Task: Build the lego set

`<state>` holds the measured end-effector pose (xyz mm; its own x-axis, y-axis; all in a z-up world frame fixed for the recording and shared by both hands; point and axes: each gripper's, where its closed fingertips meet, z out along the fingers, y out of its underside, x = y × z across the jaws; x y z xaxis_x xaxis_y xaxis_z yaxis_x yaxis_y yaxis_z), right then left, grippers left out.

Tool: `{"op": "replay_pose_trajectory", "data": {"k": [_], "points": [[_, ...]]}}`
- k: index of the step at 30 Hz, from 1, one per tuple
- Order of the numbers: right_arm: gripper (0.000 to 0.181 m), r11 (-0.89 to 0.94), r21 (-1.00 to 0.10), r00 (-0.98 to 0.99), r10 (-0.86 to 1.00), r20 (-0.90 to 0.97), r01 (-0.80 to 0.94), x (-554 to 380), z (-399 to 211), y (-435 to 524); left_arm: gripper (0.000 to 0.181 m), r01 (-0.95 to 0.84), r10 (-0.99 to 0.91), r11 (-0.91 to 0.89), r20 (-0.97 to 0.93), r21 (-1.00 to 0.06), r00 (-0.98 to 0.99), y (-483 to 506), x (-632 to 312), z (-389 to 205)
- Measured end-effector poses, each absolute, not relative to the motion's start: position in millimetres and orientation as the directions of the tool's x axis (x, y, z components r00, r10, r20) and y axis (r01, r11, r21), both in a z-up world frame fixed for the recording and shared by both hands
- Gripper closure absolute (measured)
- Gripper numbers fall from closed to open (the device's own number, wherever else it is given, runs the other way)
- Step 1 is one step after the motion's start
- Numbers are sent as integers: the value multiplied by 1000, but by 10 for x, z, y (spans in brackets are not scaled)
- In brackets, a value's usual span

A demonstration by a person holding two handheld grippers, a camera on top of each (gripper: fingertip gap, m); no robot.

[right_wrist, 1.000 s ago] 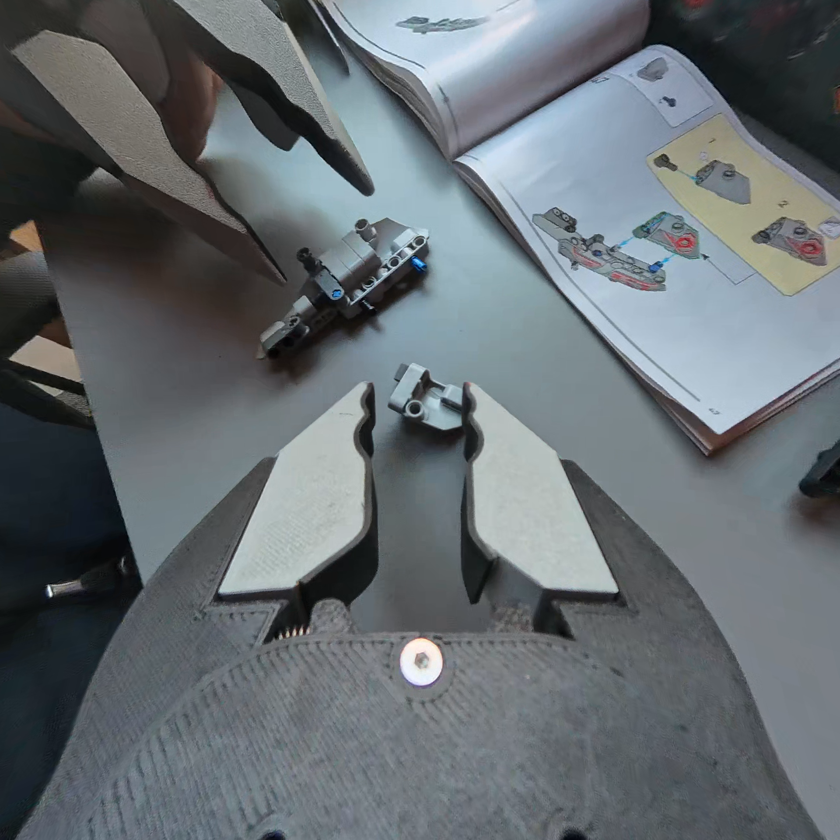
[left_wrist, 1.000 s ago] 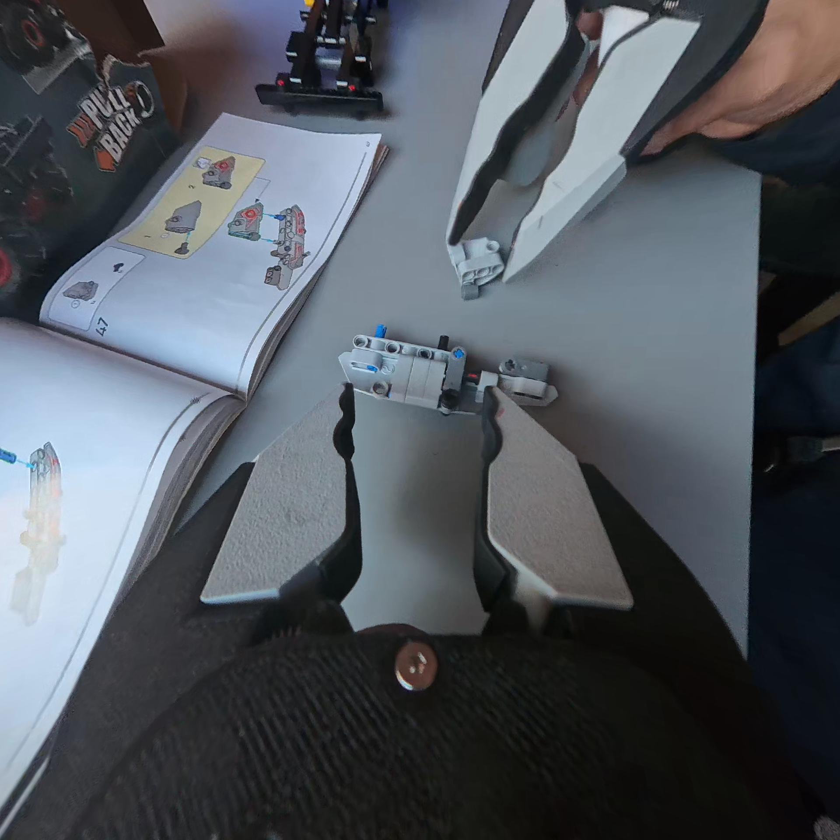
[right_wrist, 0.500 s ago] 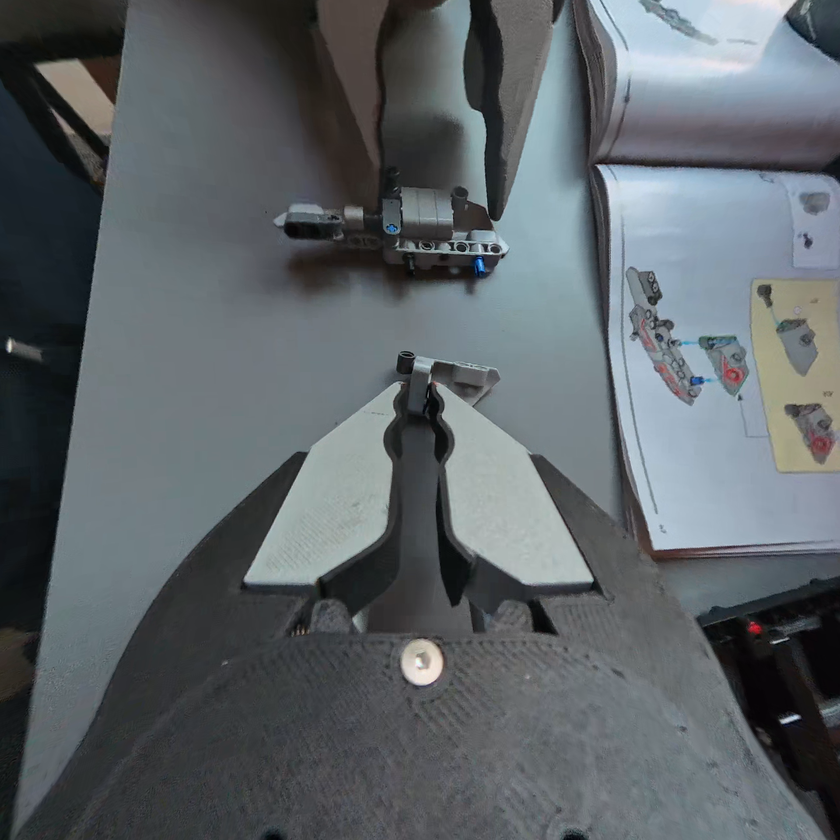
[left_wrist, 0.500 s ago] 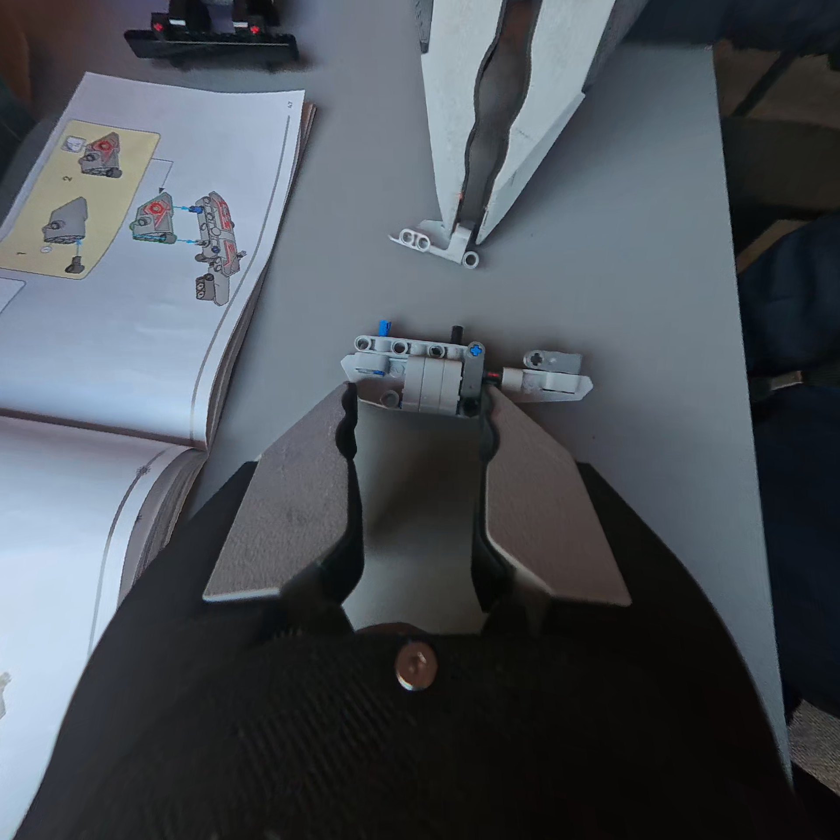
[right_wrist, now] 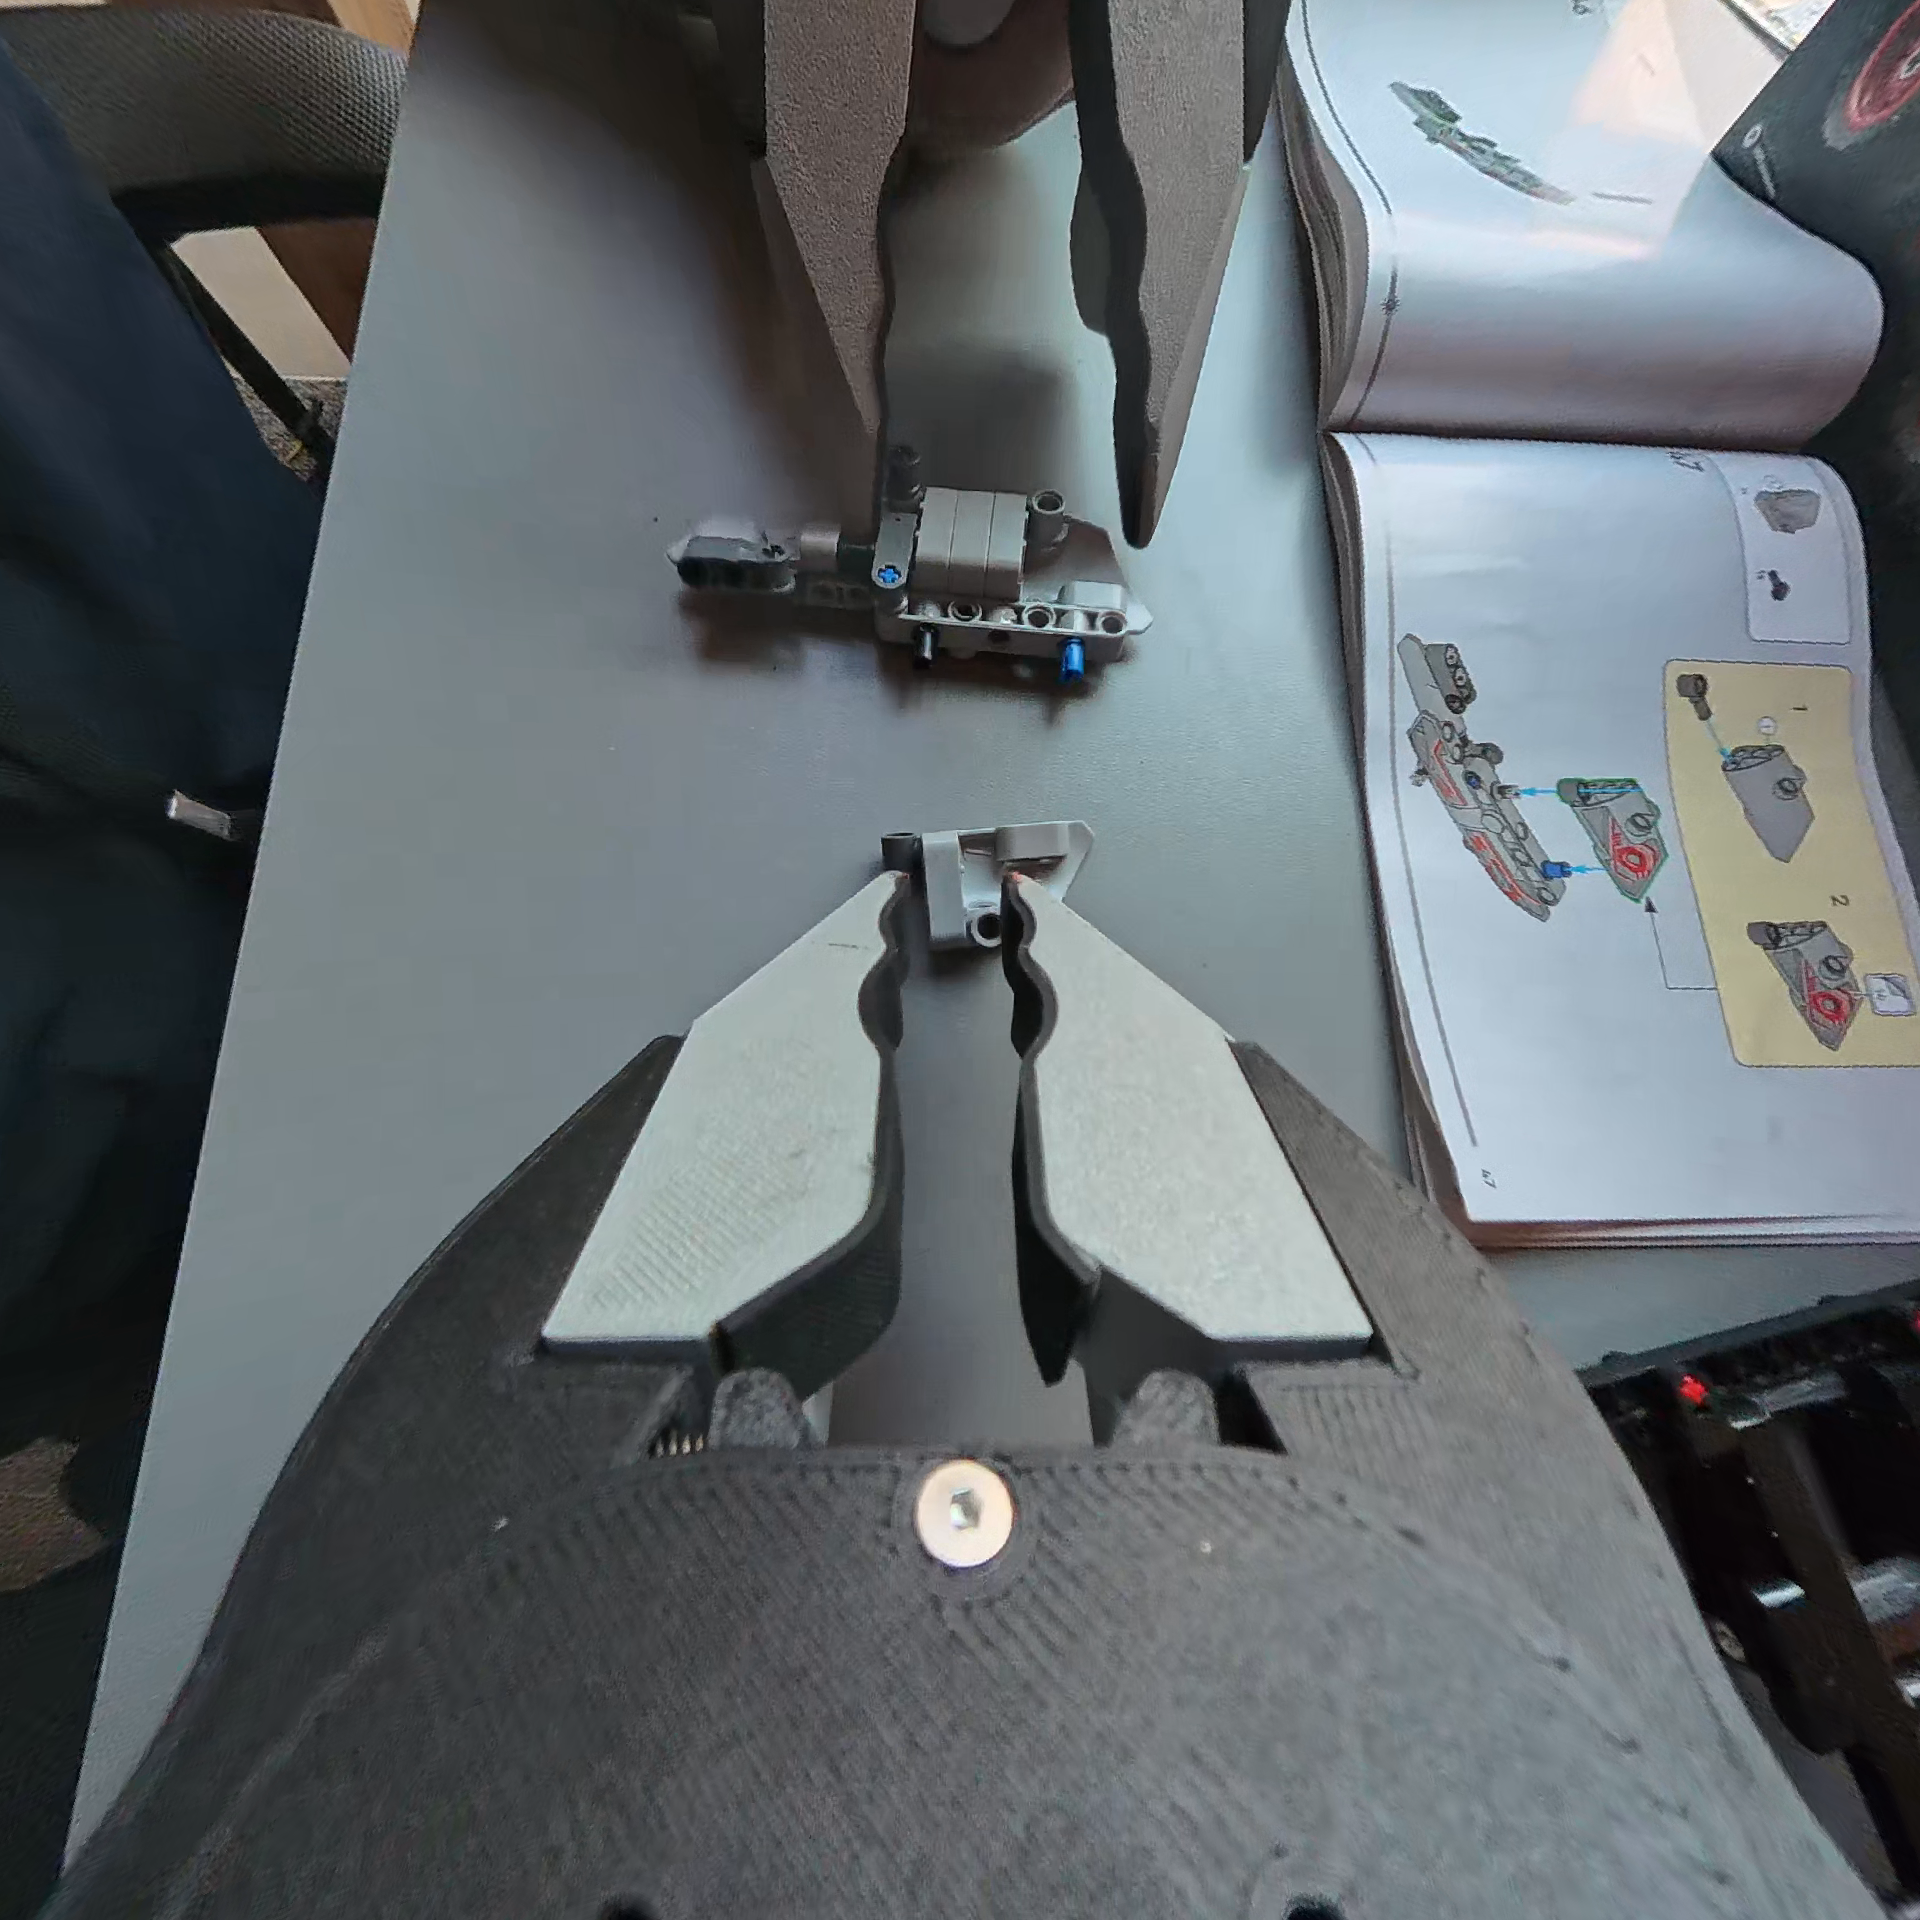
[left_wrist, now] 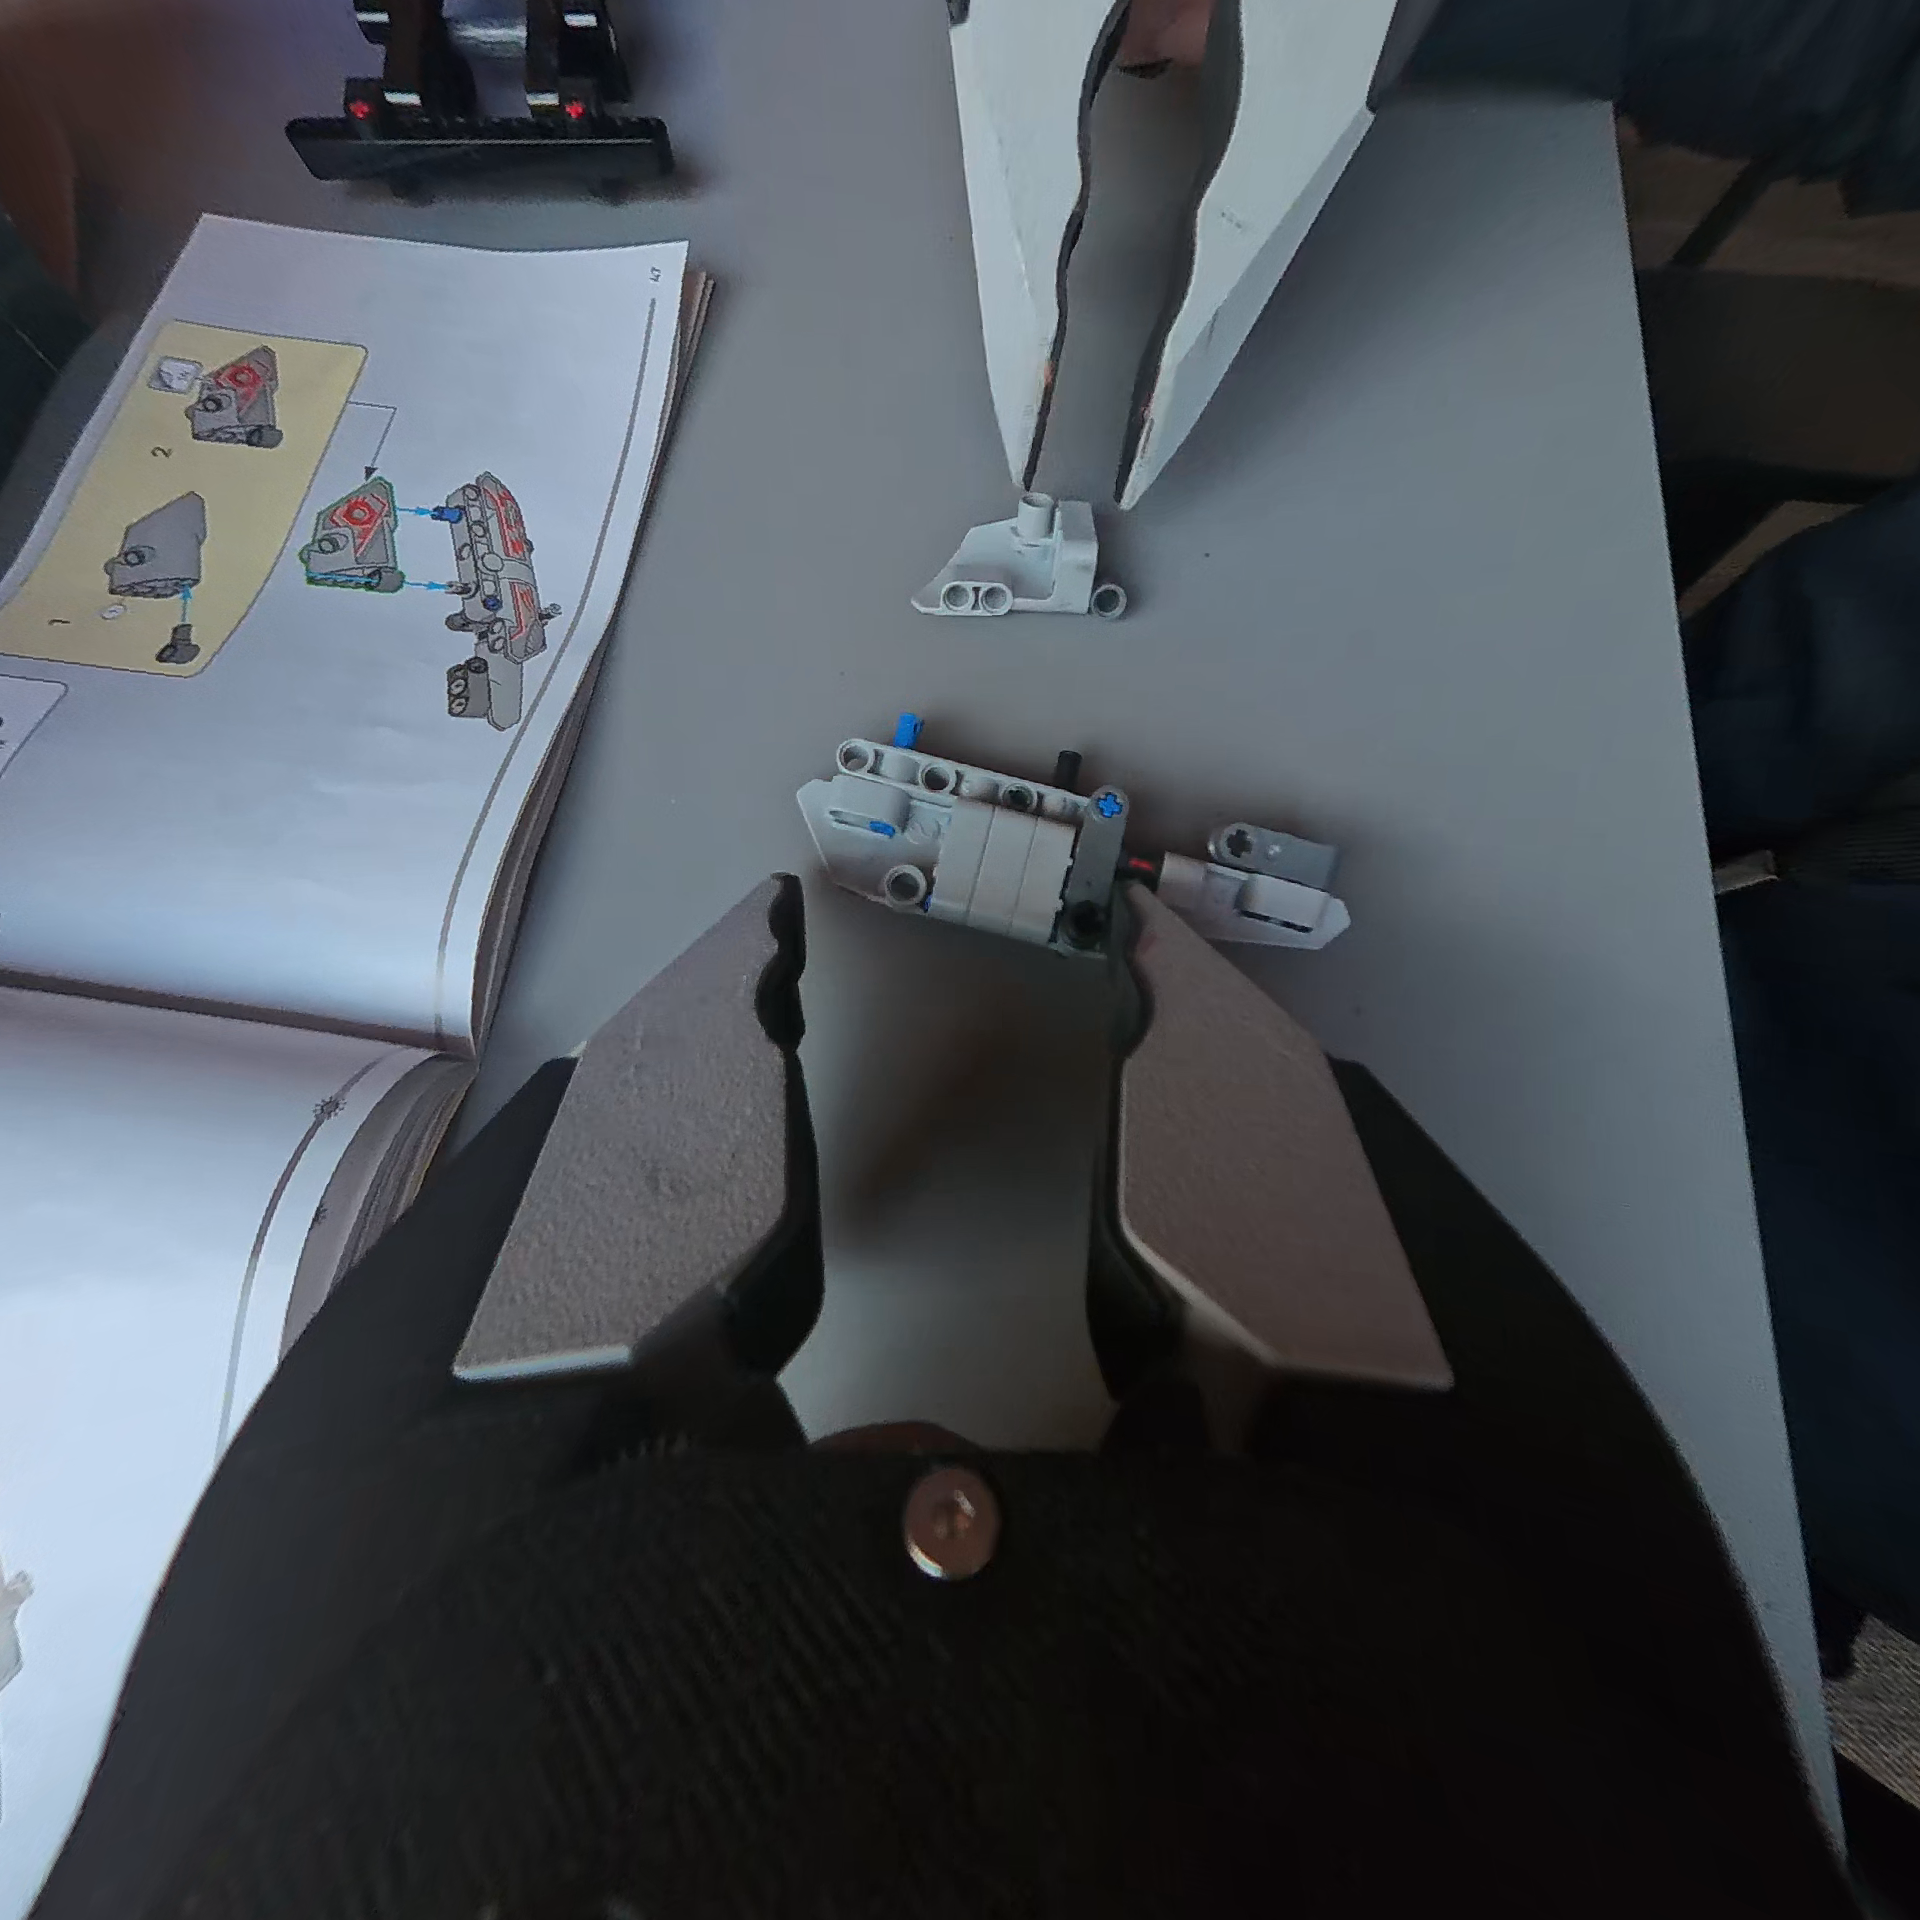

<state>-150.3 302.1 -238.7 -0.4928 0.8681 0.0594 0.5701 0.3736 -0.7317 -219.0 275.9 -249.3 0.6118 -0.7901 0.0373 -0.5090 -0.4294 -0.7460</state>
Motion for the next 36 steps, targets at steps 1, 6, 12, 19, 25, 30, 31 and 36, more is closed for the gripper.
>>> {"op": "replay_pose_trajectory", "data": {"k": [1, 6, 12, 19, 25, 30, 31, 36], "points": [[167, 372, -731, -497, 866, 52, 572, -1508, -2400, 3005, 126, -510, -794, -429, 42, -746, 606, 2752, -2173, -2494], [170, 386, -699, -512, 858, 33, 602, -1562, -2536, 2931, 128, -515, -809, -409, 38, -753, 586, 2740, -2098, -2477], [175, 449, -660, -532, 842, 88, 602, -1638, -2544, 2883, 131, -530, -820, -406, 40, -744, 571, 2734, -2046, -2499], [176, 463, -605, -525, 847, 86, 647, -1685, -2549, 2835, 134, -519, -806, -425, 48, -742, 590, 2742, -2010, -2503], [176, 500, -569, -508, 846, 160, 653, -1704, -2553, 2861, 134, -503, -786, -445, 54, -741, 616, 2764, -1989, -2504], [176, 510, -559, -498, 846, 188, 654, -1707, -2555, 2876, 133, -499, -780, -449, 53, -741, 623, 2774, -1980, -2504], [176, 504, -563, -494, 849, 186, 655, -1707, -2554, 2881, 132, -496, -778, -452, 56, -741, 625, 2779, -1976, -2503], [176, 492, -570, -488, 855, 173, 658, -1685, -2554, 2880, 131, -494, -779, -456, 63, -740, 623, 2777, -1950, -2506]]}}
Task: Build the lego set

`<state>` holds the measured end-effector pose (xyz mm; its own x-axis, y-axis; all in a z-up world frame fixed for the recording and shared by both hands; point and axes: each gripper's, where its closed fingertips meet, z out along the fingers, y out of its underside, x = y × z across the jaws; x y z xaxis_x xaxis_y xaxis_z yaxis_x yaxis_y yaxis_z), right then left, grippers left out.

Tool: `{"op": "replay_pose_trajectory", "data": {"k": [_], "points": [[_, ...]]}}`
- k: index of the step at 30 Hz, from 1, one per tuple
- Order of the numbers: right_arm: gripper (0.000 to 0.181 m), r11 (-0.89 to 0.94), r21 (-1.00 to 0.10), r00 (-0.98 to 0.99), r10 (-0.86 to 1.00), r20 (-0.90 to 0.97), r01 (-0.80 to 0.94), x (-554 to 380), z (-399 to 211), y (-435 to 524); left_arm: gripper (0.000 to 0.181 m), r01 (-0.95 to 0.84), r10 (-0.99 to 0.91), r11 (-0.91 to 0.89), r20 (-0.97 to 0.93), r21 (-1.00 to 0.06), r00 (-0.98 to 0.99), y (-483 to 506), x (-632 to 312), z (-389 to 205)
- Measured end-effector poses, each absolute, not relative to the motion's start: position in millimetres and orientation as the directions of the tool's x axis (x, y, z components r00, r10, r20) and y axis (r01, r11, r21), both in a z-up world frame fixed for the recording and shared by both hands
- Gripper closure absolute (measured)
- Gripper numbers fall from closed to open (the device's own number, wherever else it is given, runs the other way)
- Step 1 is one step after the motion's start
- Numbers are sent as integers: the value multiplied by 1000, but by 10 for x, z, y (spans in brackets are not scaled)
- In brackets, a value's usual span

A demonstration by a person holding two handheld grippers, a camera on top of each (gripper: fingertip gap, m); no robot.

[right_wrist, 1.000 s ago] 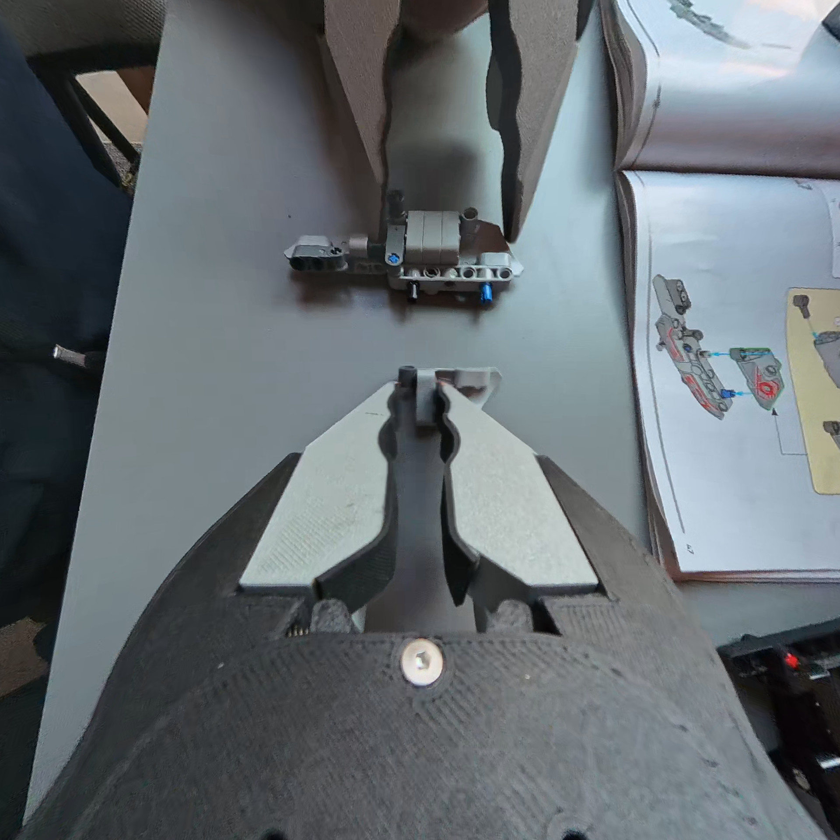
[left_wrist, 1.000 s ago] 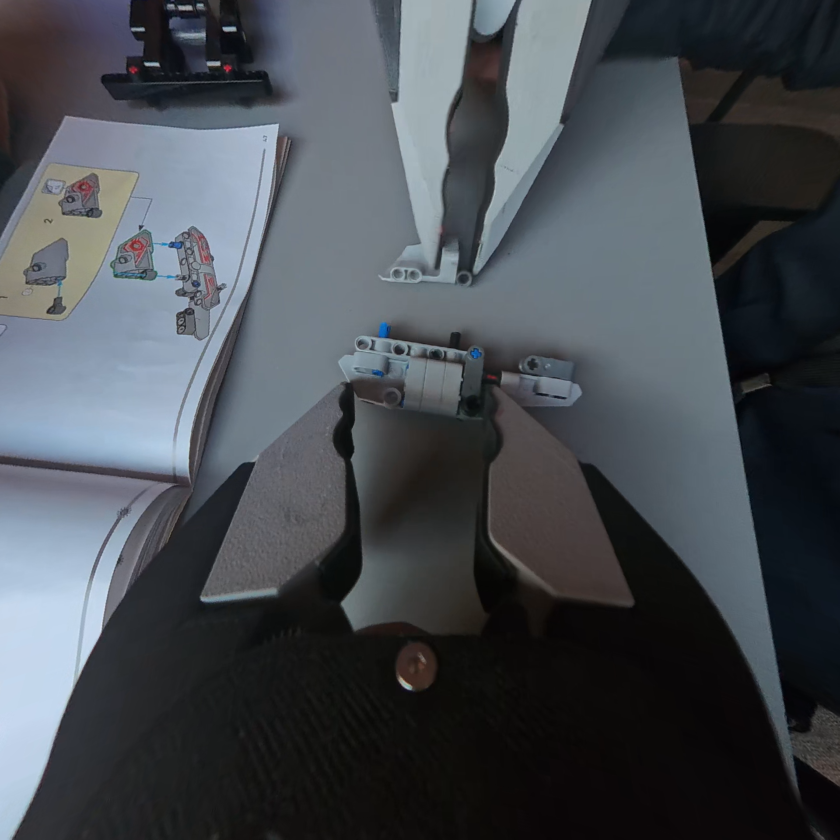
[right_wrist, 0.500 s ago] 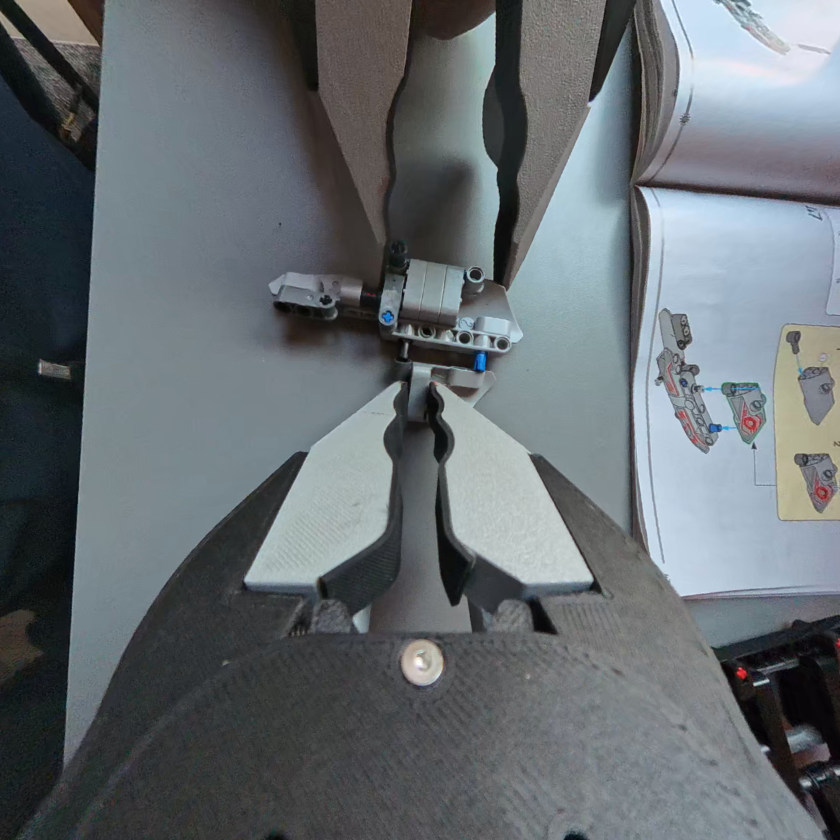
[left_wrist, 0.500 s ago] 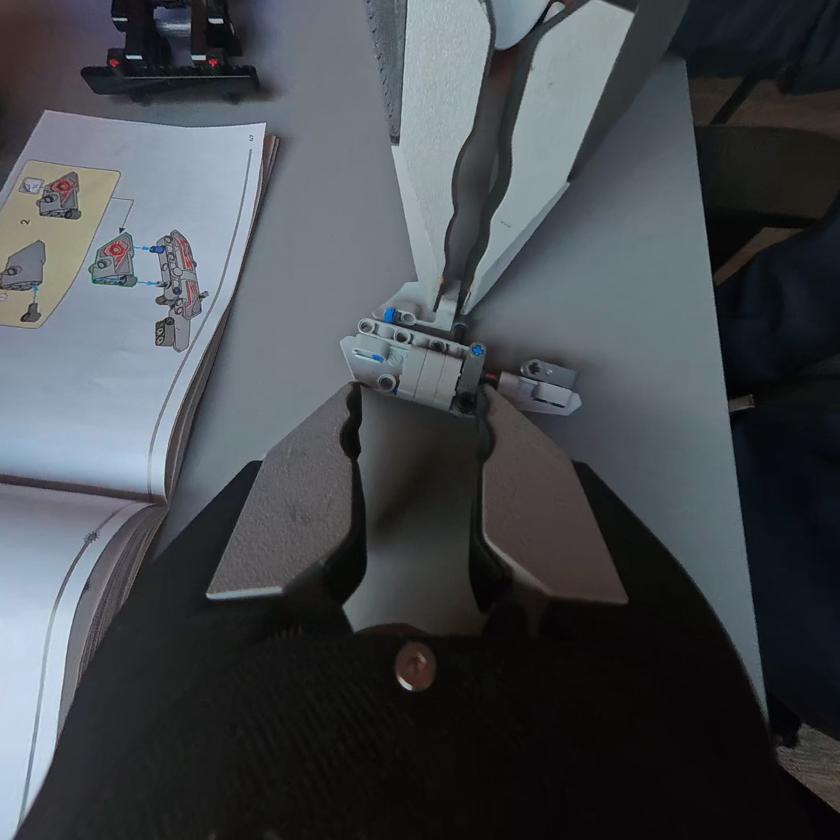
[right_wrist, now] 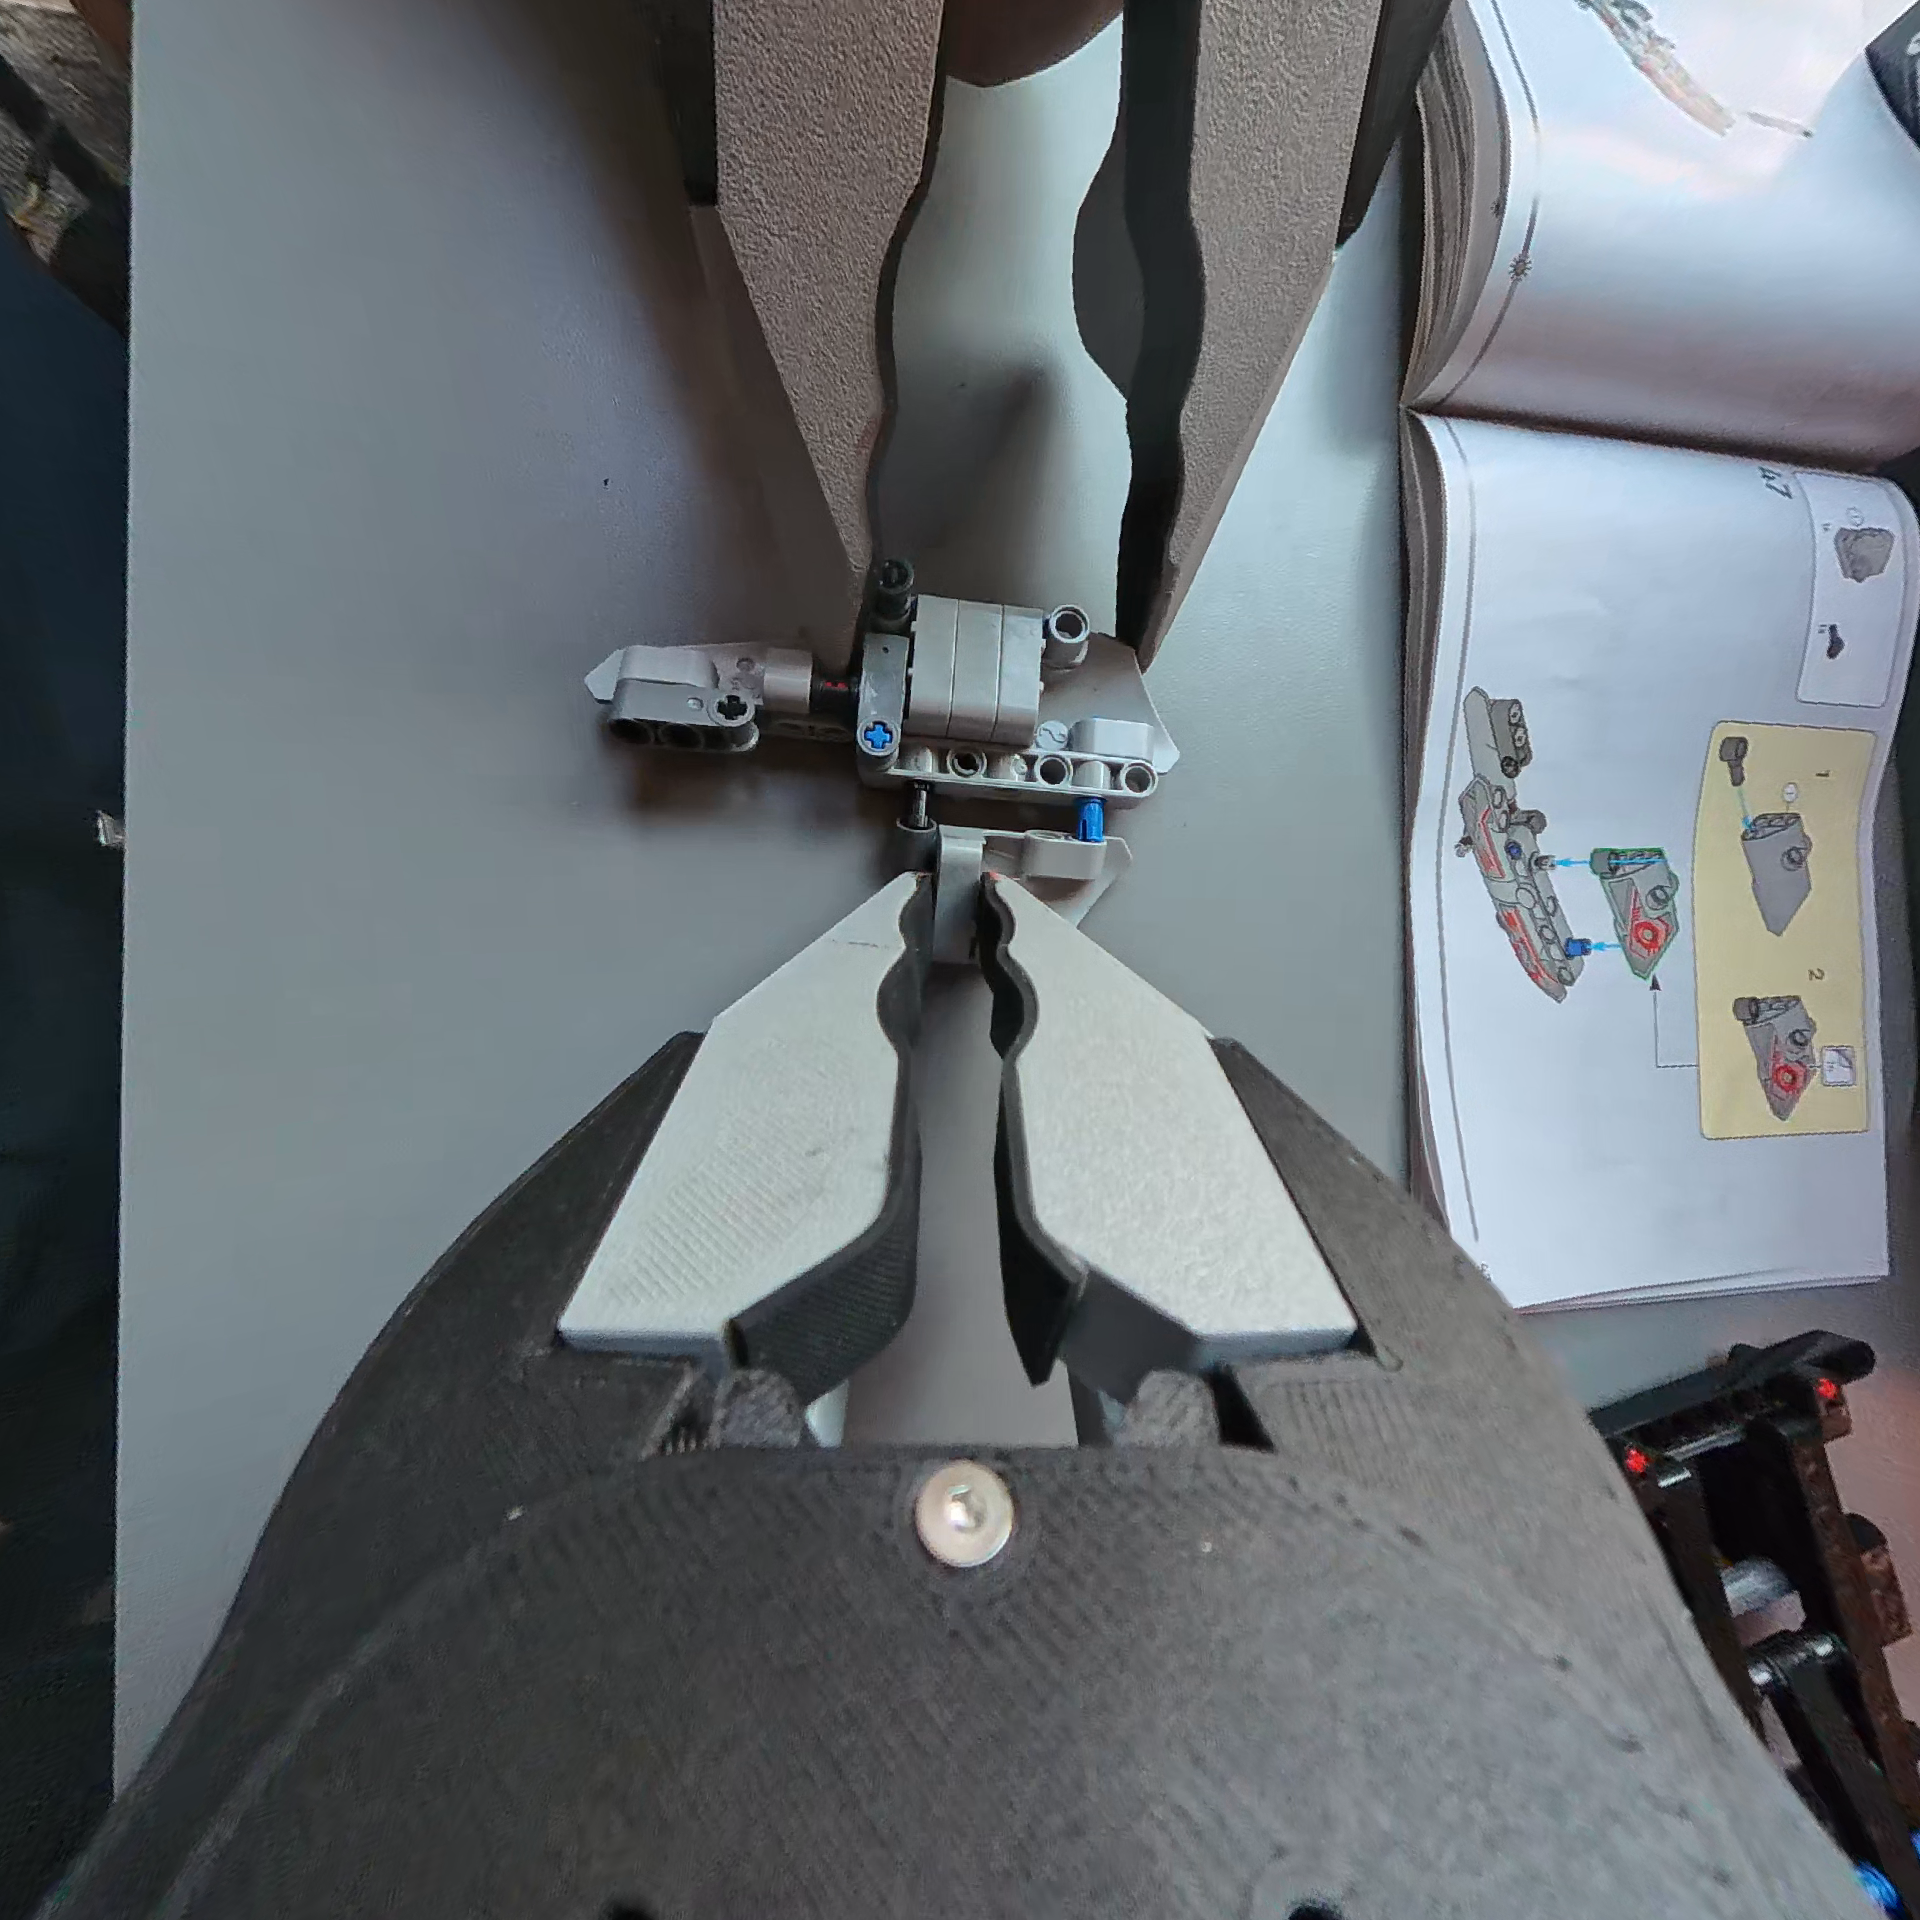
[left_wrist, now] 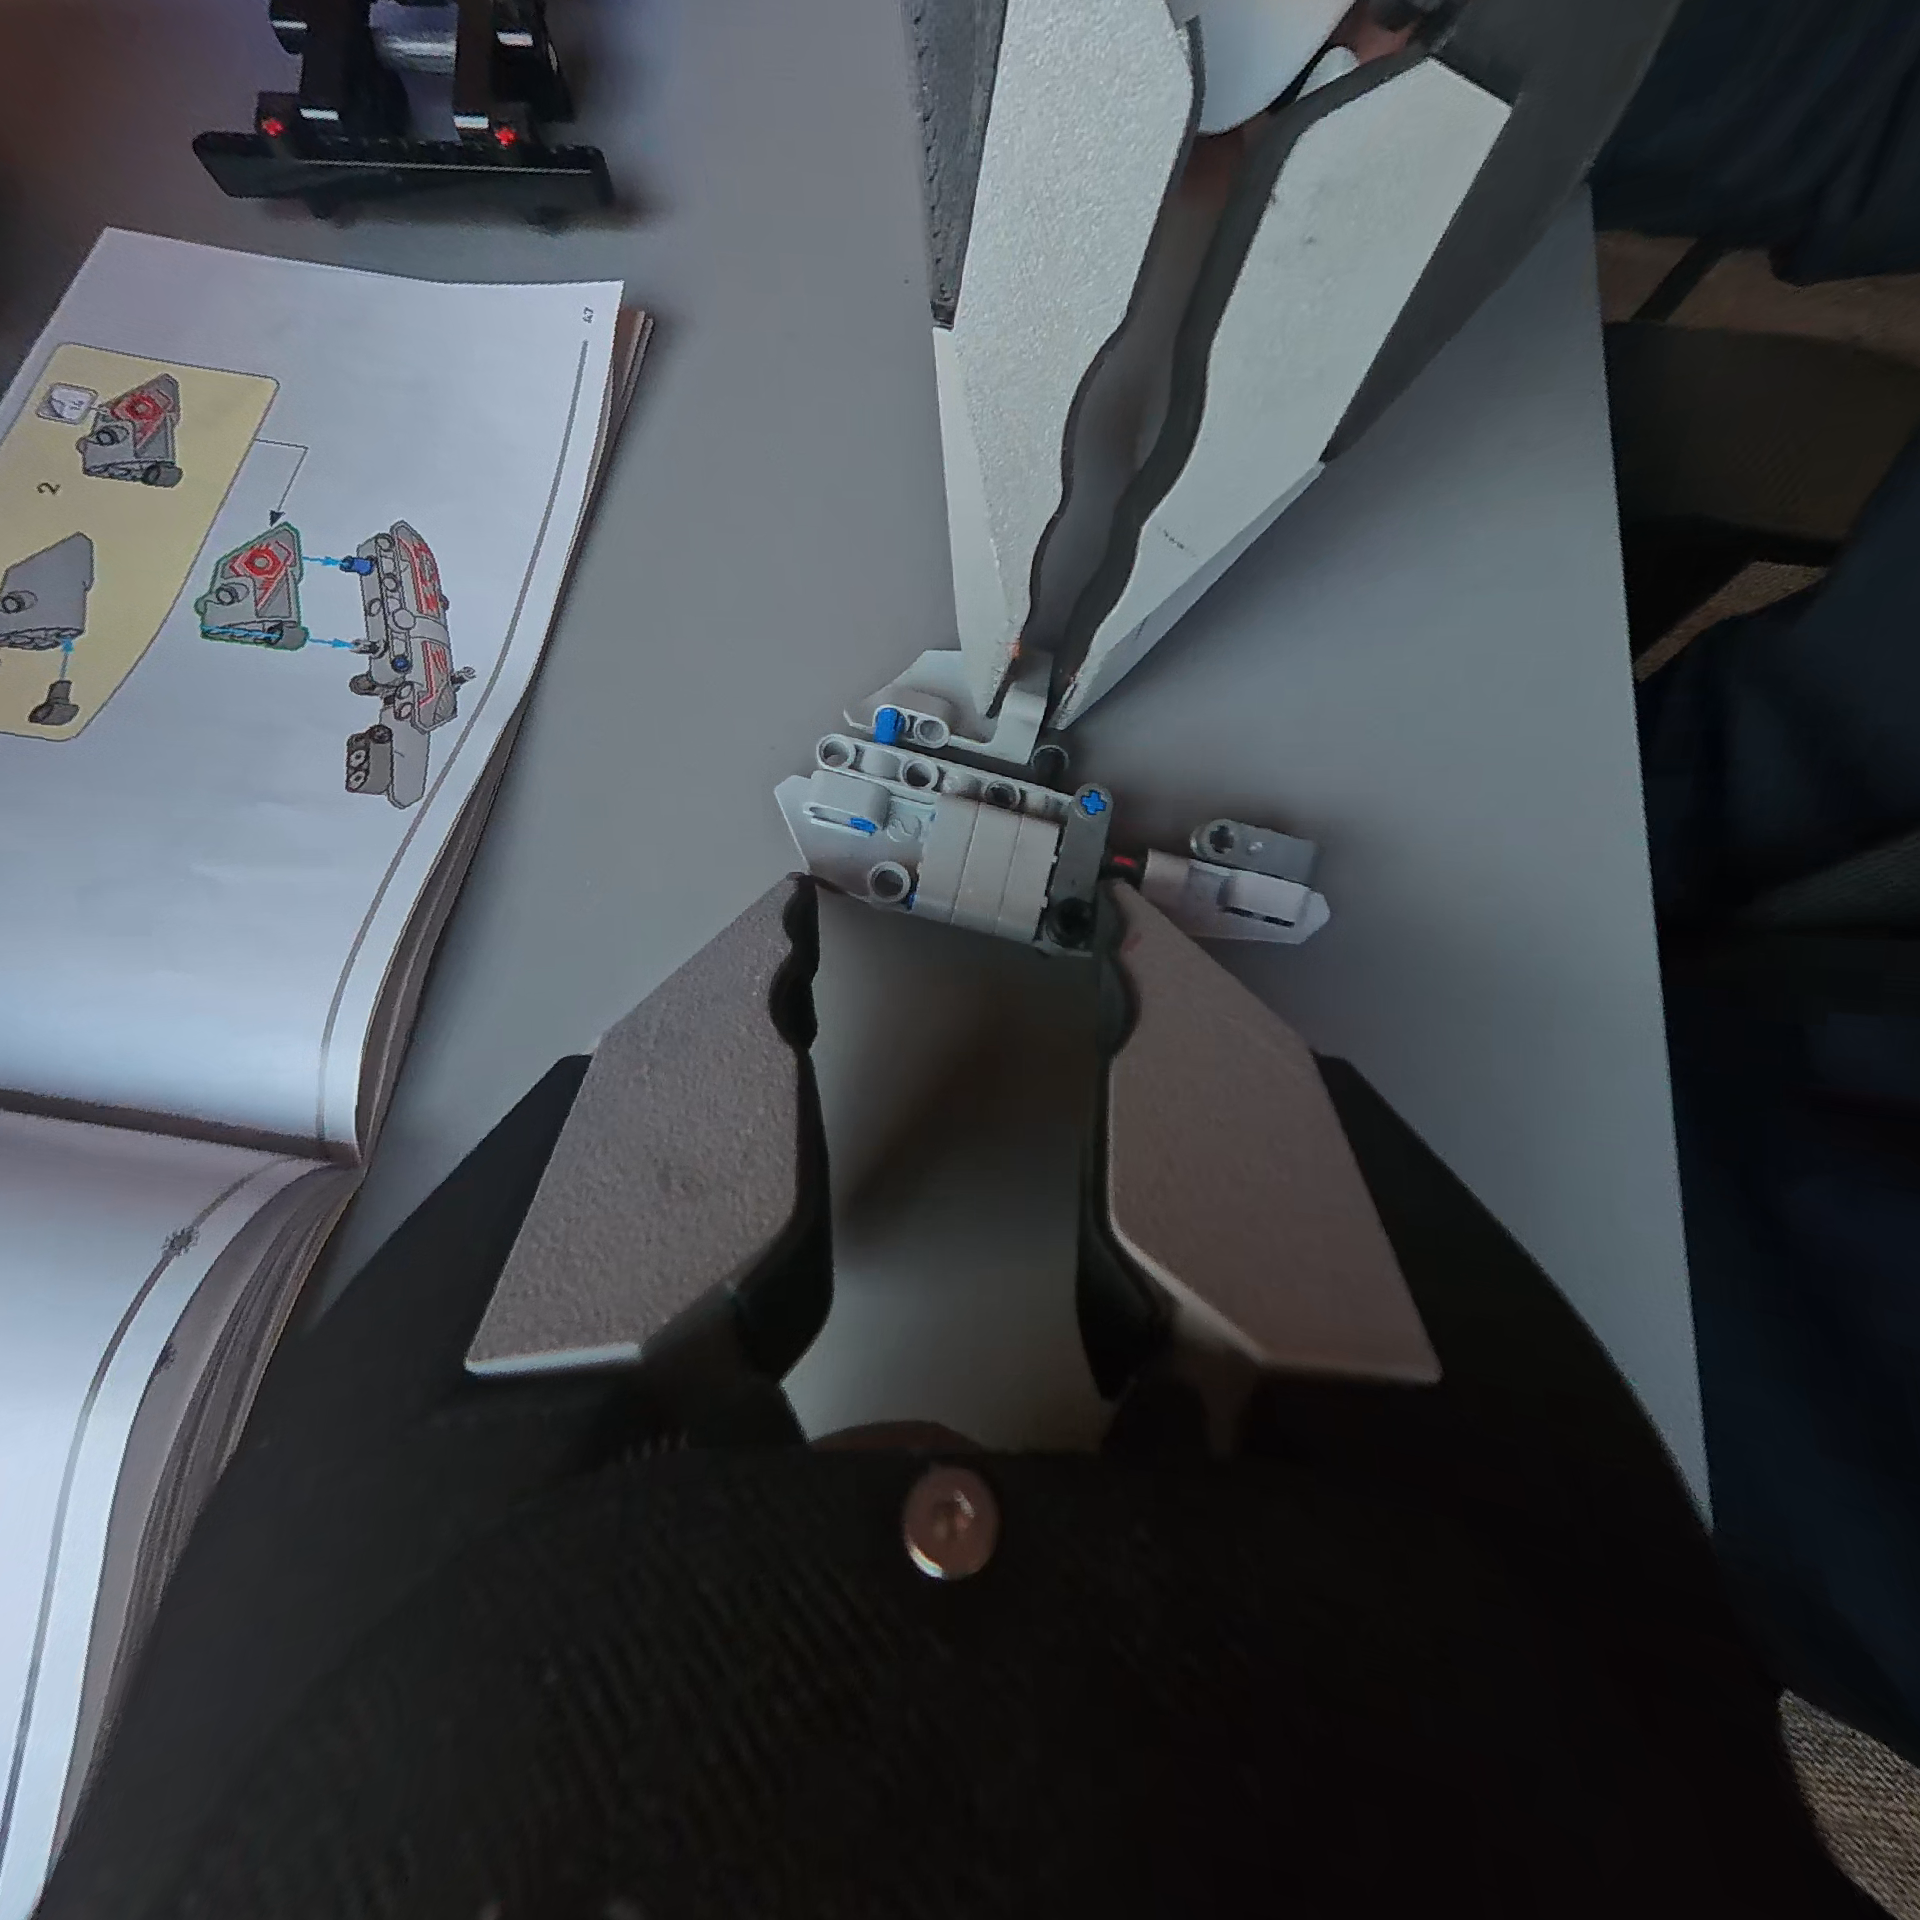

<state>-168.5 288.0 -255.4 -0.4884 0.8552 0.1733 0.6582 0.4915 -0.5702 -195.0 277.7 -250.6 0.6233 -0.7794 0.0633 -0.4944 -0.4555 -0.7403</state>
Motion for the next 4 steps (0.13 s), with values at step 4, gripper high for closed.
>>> {"op": "replay_pose_trajectory", "data": {"k": [4], "points": [[176, 530, -536, -493, 840, 226, 657, -1672, -2550, 2898, 132, -496, -777, -456, 58, -739, 627, 2789, -1942, -2505]]}}
